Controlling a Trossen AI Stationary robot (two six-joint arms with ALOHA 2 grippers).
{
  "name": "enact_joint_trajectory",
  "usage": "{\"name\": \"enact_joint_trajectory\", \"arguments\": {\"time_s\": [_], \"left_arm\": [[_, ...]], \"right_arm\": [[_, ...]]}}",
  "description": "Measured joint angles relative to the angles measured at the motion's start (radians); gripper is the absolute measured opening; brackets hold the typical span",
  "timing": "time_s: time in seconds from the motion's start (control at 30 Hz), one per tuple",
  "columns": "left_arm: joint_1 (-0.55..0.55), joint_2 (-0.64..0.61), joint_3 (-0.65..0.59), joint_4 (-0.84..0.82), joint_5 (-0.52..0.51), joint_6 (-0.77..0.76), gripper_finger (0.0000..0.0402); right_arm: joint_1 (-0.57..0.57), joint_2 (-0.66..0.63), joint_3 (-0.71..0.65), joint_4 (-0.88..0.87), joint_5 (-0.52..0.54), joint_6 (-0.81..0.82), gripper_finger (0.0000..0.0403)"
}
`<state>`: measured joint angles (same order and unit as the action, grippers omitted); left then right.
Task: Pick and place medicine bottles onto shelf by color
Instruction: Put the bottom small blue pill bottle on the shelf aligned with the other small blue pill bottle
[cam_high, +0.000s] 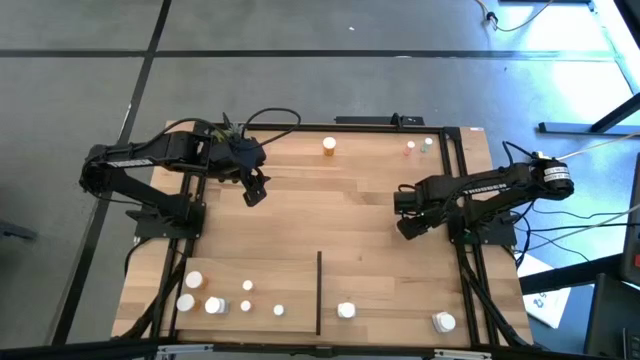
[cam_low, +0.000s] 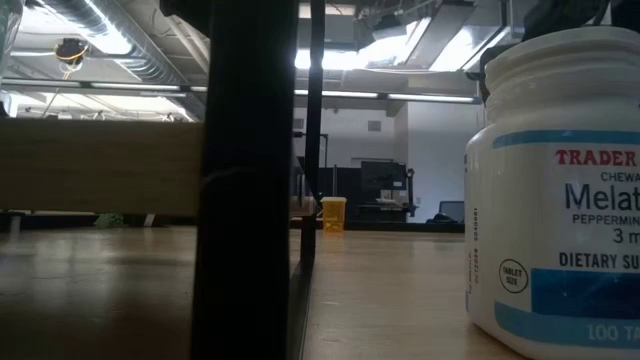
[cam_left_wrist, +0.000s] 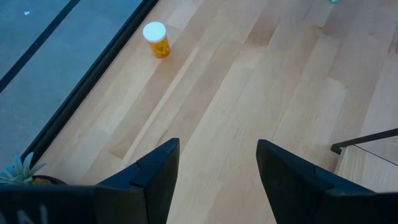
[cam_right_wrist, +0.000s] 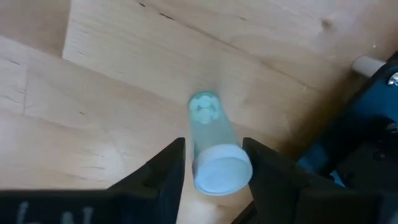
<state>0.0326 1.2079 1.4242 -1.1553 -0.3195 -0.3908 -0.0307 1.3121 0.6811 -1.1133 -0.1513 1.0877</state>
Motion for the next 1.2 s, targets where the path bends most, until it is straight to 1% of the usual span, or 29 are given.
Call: {"name": "enact_joint_trajectory", "arguments": {"time_s": [0.23,0.33,0.4,0.5,0.6,0.77,0.93,1.07,1.2], "left_arm": [[0.000,0.000,0.000,0.000,0.000,0.000,0.0207],[0.000,0.000,0.000,0.000,0.000,0.000,0.0207],[0.000,0.000,0.000,0.000,0.000,0.001,0.0207],[0.000,0.000,0.000,0.000,0.000,0.001,0.0207],[0.000,0.000,0.000,0.000,0.000,0.001,0.0207],[0.000,0.000,0.000,-0.001,0.000,0.001,0.0207],[-0.001,0.000,0.000,-0.003,0.000,0.001,0.0207],[-0.001,0.000,0.000,-0.007,0.000,0.009,0.0207],[-0.001,0.000,0.000,-0.014,0.000,0.010,0.0207]], "right_arm": [[0.000,0.000,0.000,0.005,0.000,-0.027,0.0115],[0.000,0.000,0.010,0.014,0.000,-0.054,0.0112],[0.000,0.000,0.028,0.023,0.000,-0.075,0.0118],[0.000,0.000,0.069,0.022,0.001,-0.100,0.0123],[0.000,0.000,0.126,0.023,0.016,-0.106,0.0119],[-0.001,0.005,0.259,0.021,0.019,-0.151,0.0116],[-0.020,0.042,0.446,-0.018,0.022,-0.209,0.0116],[-0.047,0.121,0.608,-0.066,0.027,-0.317,0.0116],[-0.081,0.247,0.767,-0.129,0.043,-0.445,0.0116]]}}
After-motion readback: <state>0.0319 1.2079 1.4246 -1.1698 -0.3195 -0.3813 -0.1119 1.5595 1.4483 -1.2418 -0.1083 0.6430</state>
